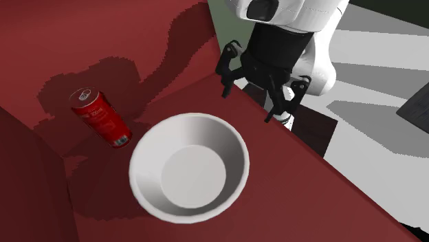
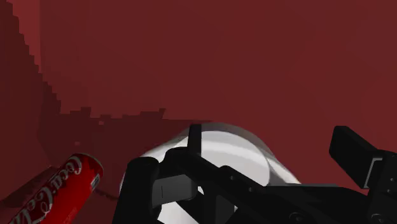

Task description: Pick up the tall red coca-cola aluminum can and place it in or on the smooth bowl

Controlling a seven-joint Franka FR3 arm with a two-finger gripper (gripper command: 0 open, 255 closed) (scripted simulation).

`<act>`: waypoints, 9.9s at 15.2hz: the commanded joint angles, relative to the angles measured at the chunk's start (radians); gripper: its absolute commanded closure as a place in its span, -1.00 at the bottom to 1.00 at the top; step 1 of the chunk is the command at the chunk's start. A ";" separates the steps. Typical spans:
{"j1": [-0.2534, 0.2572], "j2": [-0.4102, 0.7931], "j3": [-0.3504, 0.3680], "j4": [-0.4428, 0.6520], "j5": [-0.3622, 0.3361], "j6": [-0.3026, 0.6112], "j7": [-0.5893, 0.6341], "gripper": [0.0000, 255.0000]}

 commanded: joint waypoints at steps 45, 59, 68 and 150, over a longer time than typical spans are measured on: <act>-0.127 0.810 -0.378 0.770 0.114 -0.047 -0.417 1.00; -0.169 0.732 -0.355 0.403 -0.154 0.524 0.368 -1.00; -0.176 0.776 -0.365 0.381 -0.146 0.591 0.362 -1.00; 0.009 0.370 -0.012 0.247 -0.210 0.181 0.832 1.00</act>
